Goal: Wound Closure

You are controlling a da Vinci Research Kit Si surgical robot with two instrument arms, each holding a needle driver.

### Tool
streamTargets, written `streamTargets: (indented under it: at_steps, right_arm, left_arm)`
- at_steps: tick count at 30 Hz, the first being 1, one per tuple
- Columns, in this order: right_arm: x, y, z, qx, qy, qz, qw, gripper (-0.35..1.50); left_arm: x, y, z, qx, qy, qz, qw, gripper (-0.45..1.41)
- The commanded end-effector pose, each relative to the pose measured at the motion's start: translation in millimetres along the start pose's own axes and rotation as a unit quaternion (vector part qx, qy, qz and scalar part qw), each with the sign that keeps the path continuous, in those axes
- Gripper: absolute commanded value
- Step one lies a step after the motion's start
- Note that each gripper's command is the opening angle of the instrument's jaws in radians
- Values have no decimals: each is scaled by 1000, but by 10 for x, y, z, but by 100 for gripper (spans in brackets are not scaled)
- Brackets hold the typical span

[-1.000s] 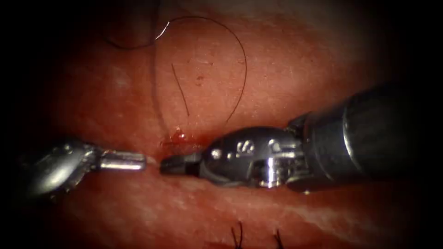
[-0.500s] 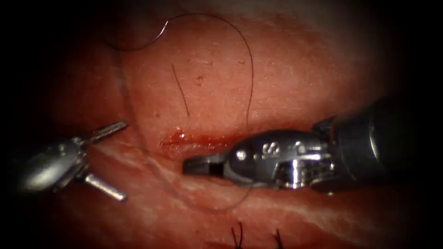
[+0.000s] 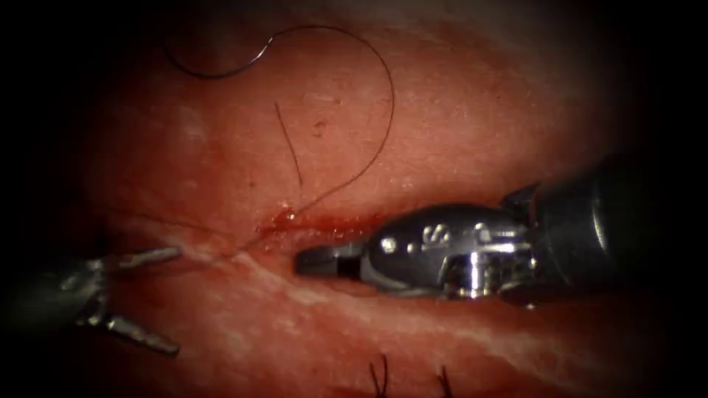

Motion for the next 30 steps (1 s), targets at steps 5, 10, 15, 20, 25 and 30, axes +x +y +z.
streamTargets:
  at_steps: [5,10,15,20,25,30]
  right_arm:
    - [-9,-9,6,3,-2,-1,1000,-35]
    - [-8,-14,7,4,-5,-2,1000,-35]
    - [-6,-17,6,3,-5,-5,1000,-35]
    - [-4,-17,5,4,-7,-5,1000,-35]
    - [-4,-16,5,3,-7,-4,1000,-35]
    - [-5,-15,5,3,-7,-4,1000,-35]
  left_arm:
    - [19,1,3,18,-7,28,999,32]
    - [25,-17,7,48,-17,58,997,27]
    - [-2,-47,23,57,-70,68,994,29]
    - [-37,-52,34,40,-141,85,986,-5]
    - [-36,-44,31,28,-142,83,986,-42]
    - [-24,-45,25,29,-135,78,987,-10]
